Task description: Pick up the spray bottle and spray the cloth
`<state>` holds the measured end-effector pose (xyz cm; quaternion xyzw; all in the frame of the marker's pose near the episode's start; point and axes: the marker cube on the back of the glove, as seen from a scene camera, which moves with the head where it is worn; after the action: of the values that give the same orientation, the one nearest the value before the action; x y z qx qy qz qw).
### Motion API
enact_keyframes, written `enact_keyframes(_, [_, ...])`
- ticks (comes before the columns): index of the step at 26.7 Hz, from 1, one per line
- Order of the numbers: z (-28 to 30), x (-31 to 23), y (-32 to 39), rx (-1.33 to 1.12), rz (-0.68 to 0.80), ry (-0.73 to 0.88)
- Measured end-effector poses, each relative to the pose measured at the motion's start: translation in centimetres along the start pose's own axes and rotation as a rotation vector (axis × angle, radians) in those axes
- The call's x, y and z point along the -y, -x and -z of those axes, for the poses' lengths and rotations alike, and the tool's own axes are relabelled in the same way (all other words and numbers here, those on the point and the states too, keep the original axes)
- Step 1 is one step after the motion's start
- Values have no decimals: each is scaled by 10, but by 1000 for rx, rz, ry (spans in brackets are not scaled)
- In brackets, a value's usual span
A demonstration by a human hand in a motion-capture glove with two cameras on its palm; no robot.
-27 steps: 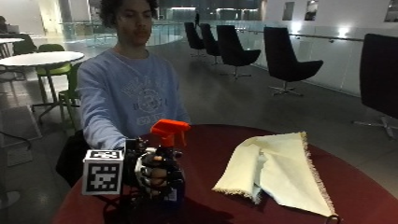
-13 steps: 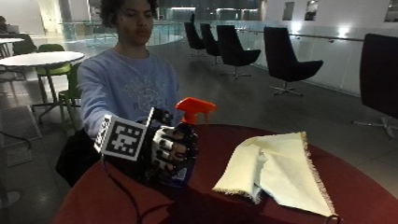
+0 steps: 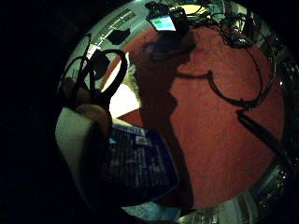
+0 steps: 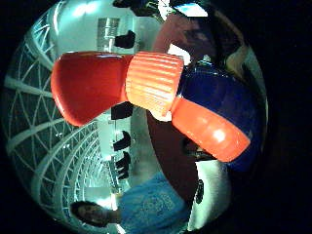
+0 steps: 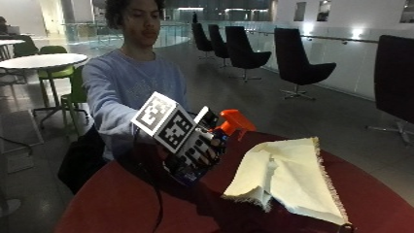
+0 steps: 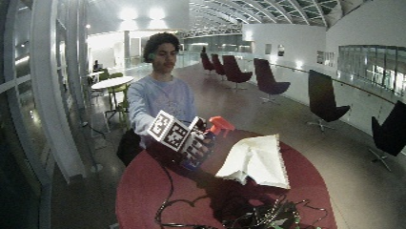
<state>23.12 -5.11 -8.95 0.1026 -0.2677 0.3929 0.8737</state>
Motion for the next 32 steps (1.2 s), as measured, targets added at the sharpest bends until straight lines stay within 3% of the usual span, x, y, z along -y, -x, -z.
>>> enact_keyframes(15, [-18, 6, 15, -166, -126, 99])
enact_keyframes(32, [-23, 8, 27, -219, -122, 127])
